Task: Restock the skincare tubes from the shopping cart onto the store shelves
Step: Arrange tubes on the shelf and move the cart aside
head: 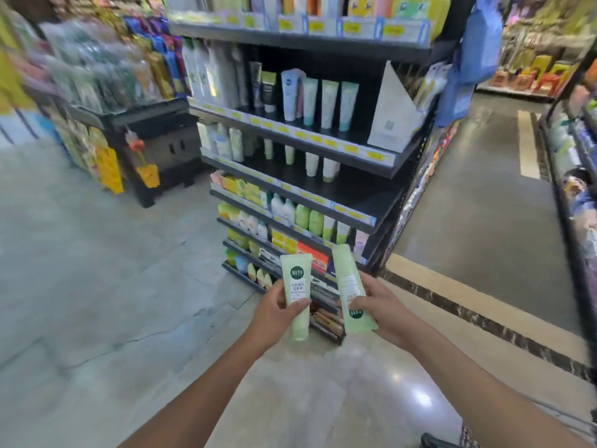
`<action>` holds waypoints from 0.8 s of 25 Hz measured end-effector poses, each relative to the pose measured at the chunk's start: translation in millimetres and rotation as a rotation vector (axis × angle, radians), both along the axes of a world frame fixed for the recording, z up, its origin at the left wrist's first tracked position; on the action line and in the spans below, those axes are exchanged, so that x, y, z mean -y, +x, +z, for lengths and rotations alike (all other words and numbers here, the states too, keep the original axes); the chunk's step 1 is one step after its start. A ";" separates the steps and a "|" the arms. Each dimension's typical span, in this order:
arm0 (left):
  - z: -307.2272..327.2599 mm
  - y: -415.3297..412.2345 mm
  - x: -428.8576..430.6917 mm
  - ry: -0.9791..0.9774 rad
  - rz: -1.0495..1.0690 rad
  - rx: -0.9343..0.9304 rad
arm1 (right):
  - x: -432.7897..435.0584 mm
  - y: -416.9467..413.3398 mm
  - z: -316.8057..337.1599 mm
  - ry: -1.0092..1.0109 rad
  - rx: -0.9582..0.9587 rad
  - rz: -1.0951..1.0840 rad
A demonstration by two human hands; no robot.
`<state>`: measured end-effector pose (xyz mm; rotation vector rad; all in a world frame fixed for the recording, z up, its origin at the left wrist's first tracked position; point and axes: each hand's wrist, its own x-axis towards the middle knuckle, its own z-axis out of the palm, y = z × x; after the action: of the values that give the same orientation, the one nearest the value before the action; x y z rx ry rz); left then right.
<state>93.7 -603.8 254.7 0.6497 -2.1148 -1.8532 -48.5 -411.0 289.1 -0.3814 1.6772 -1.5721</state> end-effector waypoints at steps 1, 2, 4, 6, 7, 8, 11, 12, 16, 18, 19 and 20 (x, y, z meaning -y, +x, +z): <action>2.4 6.5 13.2 -0.005 0.040 -0.007 | 17.4 -1.3 3.3 0.041 -0.069 0.069; 4.9 12.0 24.7 -0.005 0.073 -0.014 | 32.9 -5.3 4.6 0.092 -0.157 0.119; 9.0 20.0 48.8 -0.007 0.132 -0.019 | 65.9 -14.7 9.6 0.148 -0.303 0.163; 12.7 23.8 76.1 -0.020 0.181 -0.013 | 102.4 -25.4 17.1 0.168 -0.356 0.120; 14.1 23.8 89.8 -0.028 0.205 -0.010 | 120.2 -32.9 18.8 0.157 -0.333 0.083; 14.5 22.2 103.4 -0.032 0.229 -0.009 | 138.1 -40.9 19.4 0.144 -0.286 0.057; 12.8 7.8 142.7 -0.053 0.263 0.005 | 186.7 -66.9 19.0 0.168 -0.325 0.062; 12.5 0.4 156.8 -0.059 0.275 0.007 | 205.0 -76.8 18.2 0.181 -0.335 0.079; 16.3 -32.6 211.9 -0.013 0.346 0.003 | 275.5 -106.9 16.0 0.058 -0.140 0.154; 14.4 -42.5 232.8 0.035 0.385 -0.026 | 308.2 -117.4 10.0 -0.005 0.052 0.167; 14.2 -45.8 241.6 0.067 0.399 -0.036 | 322.3 -121.4 7.5 -0.041 0.150 0.166; 13.6 -48.6 252.4 0.099 0.411 -0.046 | 338.8 -123.8 5.7 -0.068 0.243 0.165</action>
<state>45.1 -856.2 268.3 0.9703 -1.7090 -1.7265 -172.4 -749.9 294.8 -0.3390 1.3753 -1.4918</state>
